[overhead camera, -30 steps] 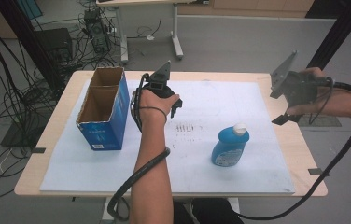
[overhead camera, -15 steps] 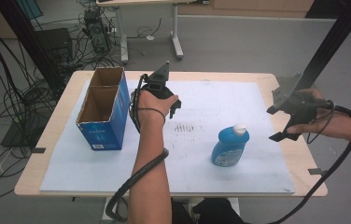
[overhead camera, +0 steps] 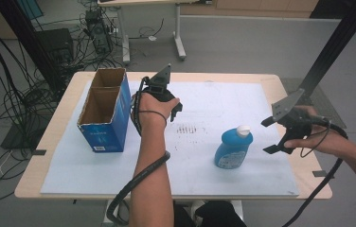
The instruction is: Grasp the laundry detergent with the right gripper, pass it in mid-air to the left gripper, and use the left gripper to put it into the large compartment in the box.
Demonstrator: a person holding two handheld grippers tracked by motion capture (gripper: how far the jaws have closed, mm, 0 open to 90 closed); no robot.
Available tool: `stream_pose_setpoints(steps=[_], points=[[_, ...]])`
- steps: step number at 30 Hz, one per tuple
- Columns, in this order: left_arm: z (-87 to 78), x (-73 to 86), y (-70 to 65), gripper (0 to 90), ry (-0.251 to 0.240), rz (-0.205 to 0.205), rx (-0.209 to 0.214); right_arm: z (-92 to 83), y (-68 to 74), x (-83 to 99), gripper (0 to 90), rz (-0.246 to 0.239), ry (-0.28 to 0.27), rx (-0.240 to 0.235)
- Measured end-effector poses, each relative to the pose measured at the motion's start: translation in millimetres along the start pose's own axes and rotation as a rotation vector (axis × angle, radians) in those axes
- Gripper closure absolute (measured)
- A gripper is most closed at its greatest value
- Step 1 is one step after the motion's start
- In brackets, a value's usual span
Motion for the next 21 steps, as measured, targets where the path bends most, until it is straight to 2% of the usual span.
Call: stream_pose_setpoints(steps=[10,21], points=[[-1.1,1.5,4.0,6.6,0.001,-0.005,-0.006,31.1,6.7,4.4,4.1,0.006,-0.088,-0.037],[2.6,2.4,3.5,6.6,0.005,-0.008,-0.003,55.0,13.5,5.3,3.5,0.021,-0.181,-0.059]])
Point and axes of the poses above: each handheld gripper's, and its own axes: z roughly forward along the jaws, x roughly out of its underside, y roughly to its left, the point moved 9 cm from there along z, roughly forward along the jaws, and after that the axes turned 8 degrees about z, right-handed, at the moved point
